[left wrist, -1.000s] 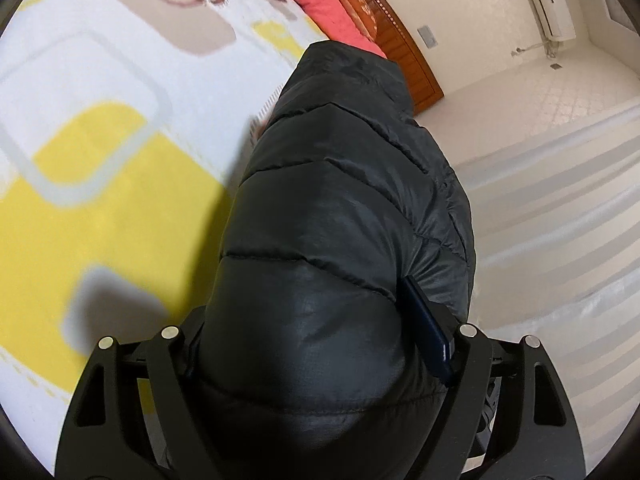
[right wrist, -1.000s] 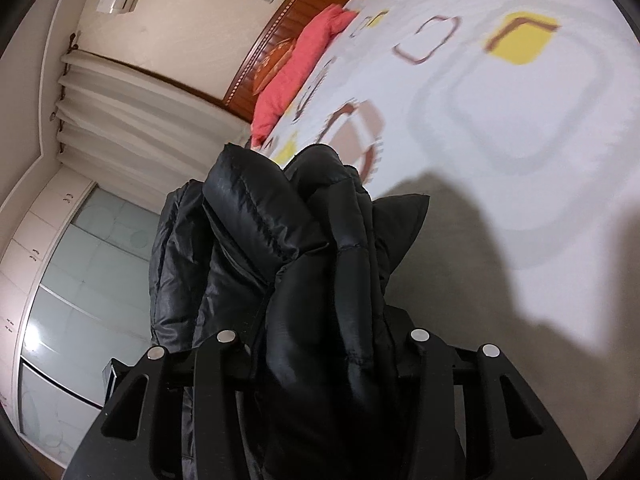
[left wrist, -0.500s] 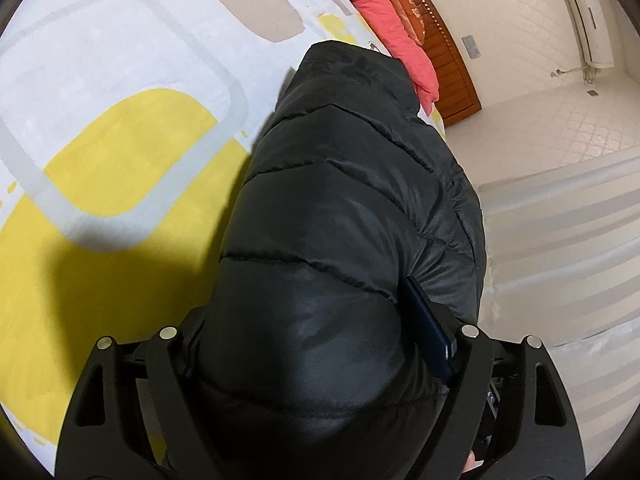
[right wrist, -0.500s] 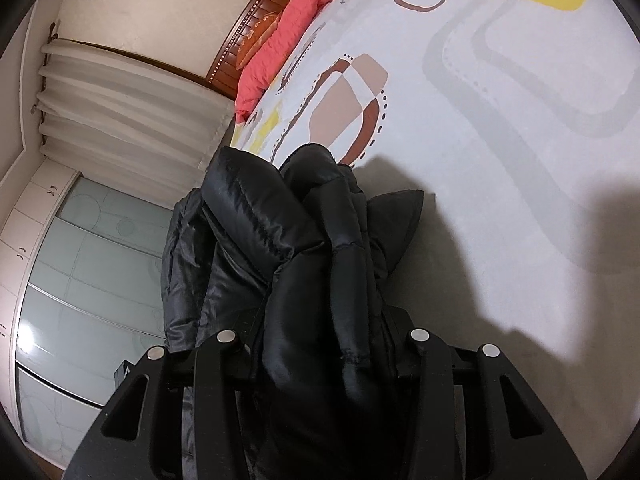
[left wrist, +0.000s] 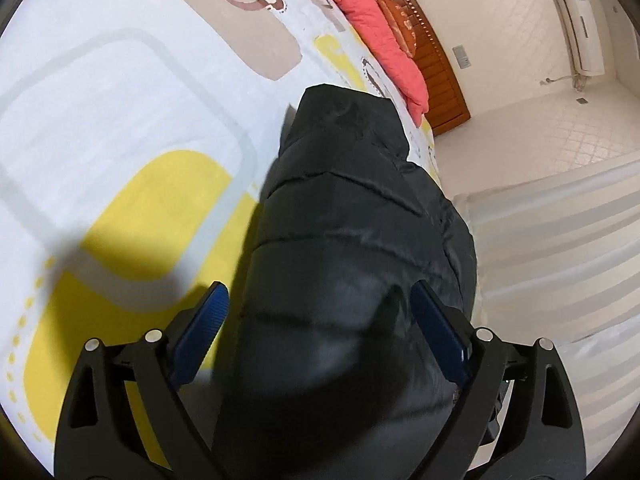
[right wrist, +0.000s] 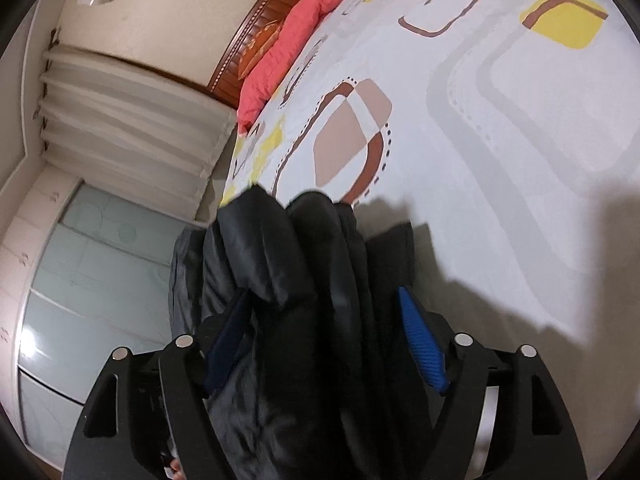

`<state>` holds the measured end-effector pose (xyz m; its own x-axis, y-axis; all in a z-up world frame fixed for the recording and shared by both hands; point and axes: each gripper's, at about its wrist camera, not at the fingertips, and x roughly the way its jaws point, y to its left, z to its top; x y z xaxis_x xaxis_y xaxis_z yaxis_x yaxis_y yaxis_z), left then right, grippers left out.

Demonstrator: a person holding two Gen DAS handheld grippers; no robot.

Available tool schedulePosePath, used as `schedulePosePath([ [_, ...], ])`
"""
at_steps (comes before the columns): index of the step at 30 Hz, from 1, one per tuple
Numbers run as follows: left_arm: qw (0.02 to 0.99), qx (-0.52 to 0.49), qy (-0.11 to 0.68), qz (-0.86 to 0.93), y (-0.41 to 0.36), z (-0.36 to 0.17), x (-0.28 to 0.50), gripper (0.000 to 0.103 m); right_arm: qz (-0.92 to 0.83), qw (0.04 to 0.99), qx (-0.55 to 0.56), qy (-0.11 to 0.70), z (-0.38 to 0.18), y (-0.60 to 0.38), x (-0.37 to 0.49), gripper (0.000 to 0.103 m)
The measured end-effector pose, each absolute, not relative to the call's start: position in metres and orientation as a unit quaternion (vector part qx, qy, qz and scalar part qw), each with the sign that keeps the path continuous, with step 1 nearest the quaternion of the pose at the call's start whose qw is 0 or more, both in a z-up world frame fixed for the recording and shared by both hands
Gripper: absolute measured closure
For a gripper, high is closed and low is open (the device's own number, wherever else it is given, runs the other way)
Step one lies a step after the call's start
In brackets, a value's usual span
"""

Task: Fold large clothes
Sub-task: 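Lower the folded bundle onto the bed and open both tools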

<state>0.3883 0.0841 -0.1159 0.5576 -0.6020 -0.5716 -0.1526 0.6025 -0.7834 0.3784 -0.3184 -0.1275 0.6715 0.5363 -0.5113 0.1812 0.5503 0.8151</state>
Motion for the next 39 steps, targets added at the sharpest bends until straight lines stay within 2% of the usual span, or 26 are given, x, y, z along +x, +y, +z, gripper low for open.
schedulePosePath([
  [4,0.797,-0.373,0.457,-0.132,0.062,-0.113,0.404,0.011,0.106,0.787,0.462,0.396,-0.130,-0.319,0.393,0.030],
  [6,0.804,-0.348,0.467,-0.120,0.053,-0.113,0.410,0.011,0.092,0.785,0.455,0.410,-0.134,-0.319,0.397,0.043],
  [9,0.801,-0.332,0.488,-0.104,0.044,-0.120,0.420,0.011,0.076,0.784,0.447,0.423,-0.140,-0.318,0.400,0.047],
  [22,0.808,-0.297,0.500,-0.096,0.039,-0.128,0.423,0.010,0.078,0.780,0.451,0.427,-0.157,-0.320,0.400,0.046],
  [27,0.812,-0.299,0.493,-0.093,0.041,-0.118,0.414,0.008,0.088,0.773,0.472,0.415,-0.153,-0.326,0.391,0.036],
  [32,0.835,-0.260,0.480,-0.069,0.041,-0.096,0.396,0.008,0.089,0.768,0.488,0.404,-0.144,-0.332,0.372,0.035],
  [39,0.854,-0.217,0.468,-0.064,0.036,-0.075,0.352,0.008,0.071,0.790,0.456,0.404,-0.118,-0.327,0.337,0.035],
])
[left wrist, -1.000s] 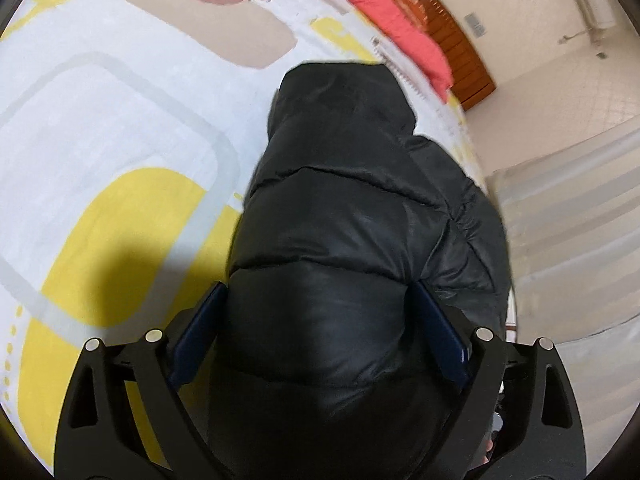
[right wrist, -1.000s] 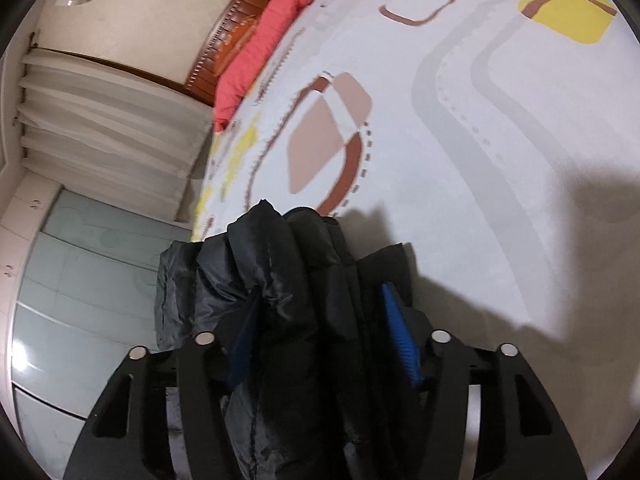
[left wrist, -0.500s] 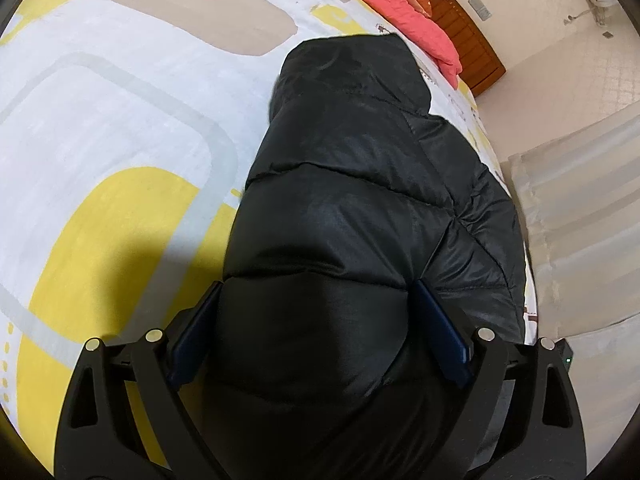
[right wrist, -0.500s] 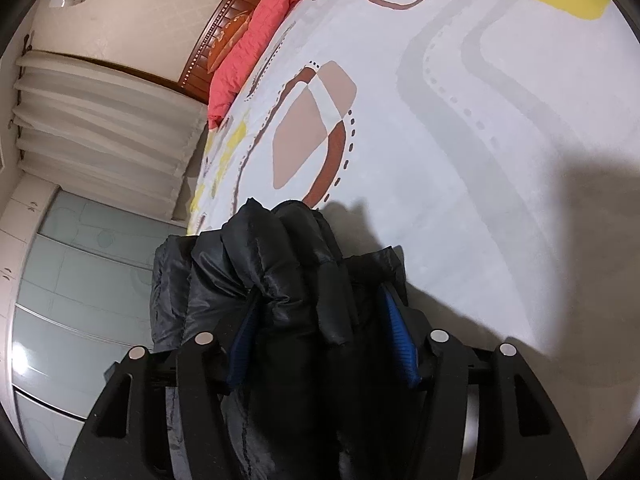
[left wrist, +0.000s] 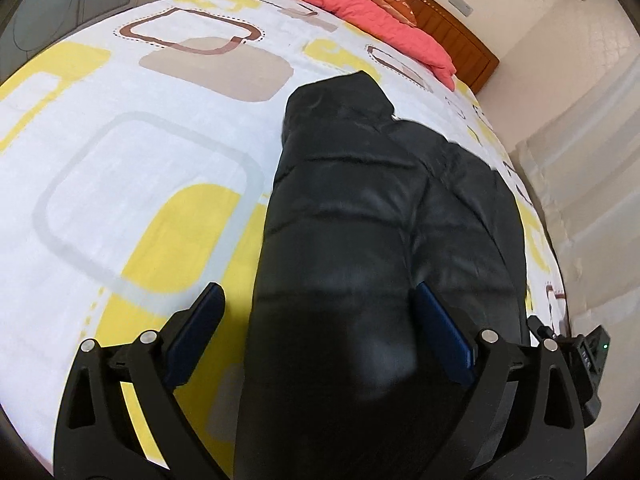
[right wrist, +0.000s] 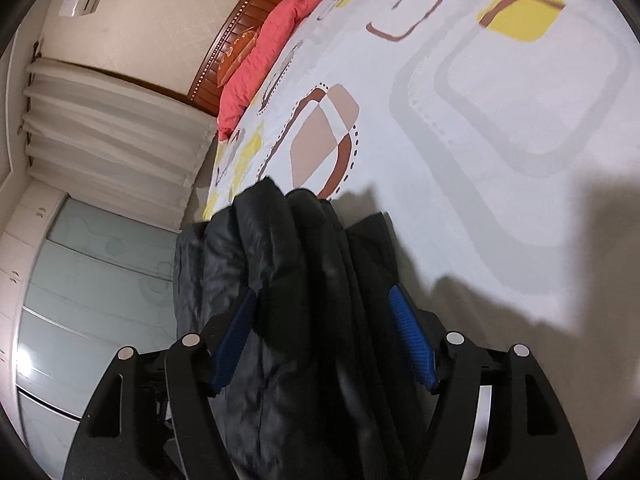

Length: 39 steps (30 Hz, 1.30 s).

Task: Fold large clothes

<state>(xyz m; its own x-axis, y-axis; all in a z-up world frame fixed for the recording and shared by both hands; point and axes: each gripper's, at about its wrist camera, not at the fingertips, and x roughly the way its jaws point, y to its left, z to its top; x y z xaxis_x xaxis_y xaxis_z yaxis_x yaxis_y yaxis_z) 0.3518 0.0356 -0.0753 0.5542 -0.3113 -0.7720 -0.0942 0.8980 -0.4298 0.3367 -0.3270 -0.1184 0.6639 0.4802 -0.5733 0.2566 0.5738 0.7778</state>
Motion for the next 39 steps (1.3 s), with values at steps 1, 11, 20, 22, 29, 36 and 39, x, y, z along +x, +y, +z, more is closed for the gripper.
schedulePosePath([
  [1,0.855,-0.218,0.467,-0.063,0.038,-0.075,0.349,0.008,0.069,0.793,0.450,0.405,-0.115,-0.325,0.330,0.035],
  [11,0.870,-0.200,0.445,-0.071,0.036,-0.057,0.270,0.008,0.071,0.813,0.414,0.403,-0.094,-0.304,0.253,0.035],
  [20,0.897,-0.141,0.414,-0.056,0.021,-0.039,0.203,0.008,0.032,0.853,0.333,0.400,-0.070,-0.276,0.193,0.035],
  [22,0.906,-0.123,0.403,-0.043,0.017,-0.031,0.190,0.008,0.018,0.865,0.302,0.400,-0.060,-0.266,0.180,0.035],
  [29,0.933,-0.045,0.356,-0.010,-0.003,-0.003,0.145,0.007,-0.021,0.896,0.204,0.393,-0.037,-0.230,0.145,0.035],
  [36,0.938,-0.049,0.343,-0.019,-0.004,0.019,0.116,0.007,-0.047,0.916,0.148,0.370,-0.008,-0.207,0.118,0.030],
  [39,0.942,-0.046,0.333,-0.020,-0.005,0.030,0.104,0.007,-0.048,0.922,0.131,0.361,0.005,-0.198,0.108,0.030],
])
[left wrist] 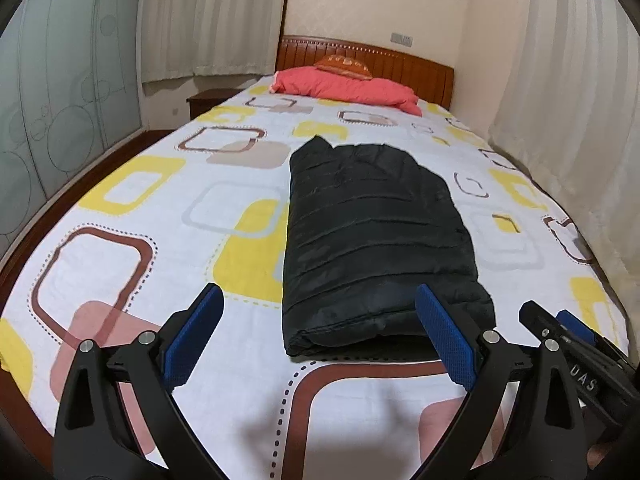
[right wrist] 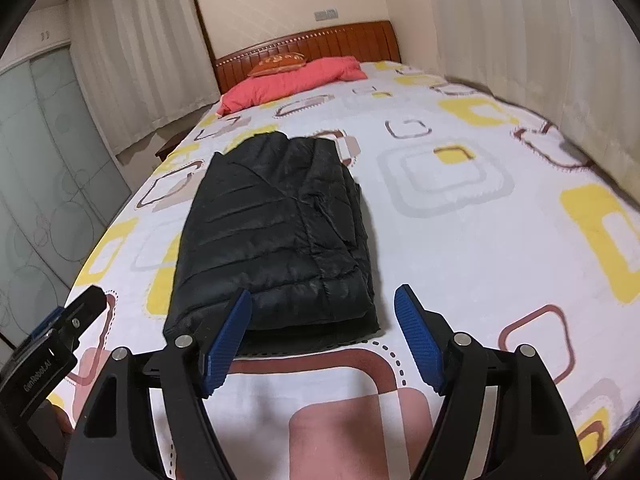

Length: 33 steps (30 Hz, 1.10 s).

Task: Fold large clothes

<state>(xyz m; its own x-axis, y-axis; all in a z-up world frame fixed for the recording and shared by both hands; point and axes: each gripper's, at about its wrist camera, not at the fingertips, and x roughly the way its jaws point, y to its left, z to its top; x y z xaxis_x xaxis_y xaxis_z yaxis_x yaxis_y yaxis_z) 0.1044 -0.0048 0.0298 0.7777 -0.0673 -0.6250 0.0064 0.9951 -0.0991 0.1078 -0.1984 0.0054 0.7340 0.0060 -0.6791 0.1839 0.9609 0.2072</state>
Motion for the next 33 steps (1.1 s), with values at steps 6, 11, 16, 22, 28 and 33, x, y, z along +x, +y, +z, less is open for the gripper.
schedulePosePath([
  [6,0.945,-0.038,0.324,-0.017,-0.008,0.039,0.090,0.007,-0.055,0.930,0.108,0.346,0.019,-0.188,0.094,0.030],
  [11,0.945,-0.046,0.323,-0.017,-0.005,0.040,0.086,0.007,-0.053,0.933,0.106,0.340,0.025,-0.184,0.087,0.030],
  [16,0.945,-0.043,0.323,-0.021,-0.007,0.042,0.084,0.006,-0.052,0.935,0.102,0.336,0.027,-0.181,0.085,0.030],
  [22,0.945,-0.045,0.322,-0.024,-0.009,0.041,0.083,0.006,-0.049,0.935,0.103,0.336,0.027,-0.180,0.084,0.030],
  [28,0.945,-0.047,0.324,-0.025,-0.008,0.040,0.083,0.006,-0.049,0.936,0.100,0.334,0.028,-0.178,0.084,0.030],
  [33,0.944,-0.048,0.325,-0.025,-0.008,0.040,0.083,0.006,-0.047,0.936,0.100,0.334,0.029,-0.176,0.084,0.030],
])
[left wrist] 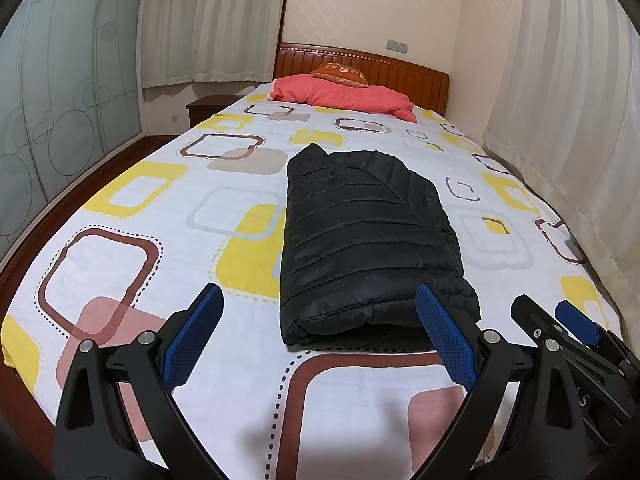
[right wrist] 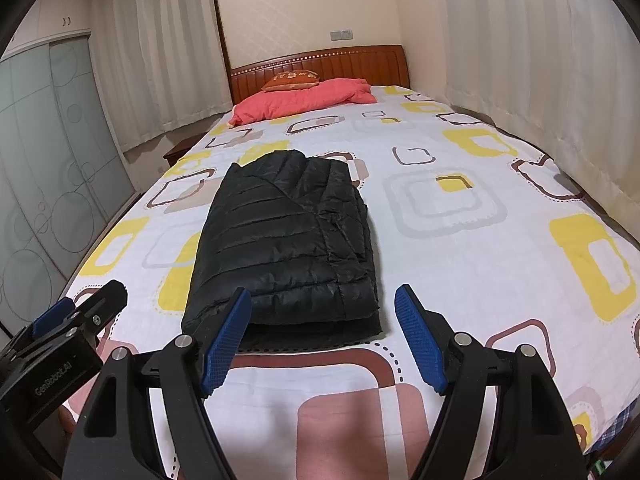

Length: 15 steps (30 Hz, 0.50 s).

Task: Fold large clothes

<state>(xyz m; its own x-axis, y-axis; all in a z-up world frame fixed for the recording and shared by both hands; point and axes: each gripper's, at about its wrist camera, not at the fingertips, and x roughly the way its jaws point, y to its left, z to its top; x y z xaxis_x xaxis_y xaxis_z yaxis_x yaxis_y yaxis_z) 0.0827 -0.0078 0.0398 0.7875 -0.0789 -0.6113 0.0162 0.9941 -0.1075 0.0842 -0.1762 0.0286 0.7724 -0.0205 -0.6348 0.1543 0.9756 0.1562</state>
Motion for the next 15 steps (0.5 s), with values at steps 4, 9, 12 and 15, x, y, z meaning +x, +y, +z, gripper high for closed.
schedulePosePath([
  [4,0.944,-0.048,0.325,-0.025,-0.0081,0.0397,0.0826,0.006,-0.045,0.936,0.100,0.334,0.0283,-0.1755,0.0842,0.030],
  [9,0.944,-0.050,0.326,-0.027,-0.0079,0.0391,0.0833,0.006,-0.044,0.937,0.100,0.332,0.0291,-0.1756,0.0840,0.030],
  [12,0.944,-0.051,0.326,-0.028,-0.0073,0.0381,0.0833,0.006,-0.045,0.938,0.097,0.330,0.0297,-0.1745,0.0832,0.030],
  [15,0.944,-0.050,0.326,-0.028,-0.0073,0.0383,0.0834,0.006,-0.046,0.938,0.095,0.330,0.0298,-0.1734,0.0824,0.030],
])
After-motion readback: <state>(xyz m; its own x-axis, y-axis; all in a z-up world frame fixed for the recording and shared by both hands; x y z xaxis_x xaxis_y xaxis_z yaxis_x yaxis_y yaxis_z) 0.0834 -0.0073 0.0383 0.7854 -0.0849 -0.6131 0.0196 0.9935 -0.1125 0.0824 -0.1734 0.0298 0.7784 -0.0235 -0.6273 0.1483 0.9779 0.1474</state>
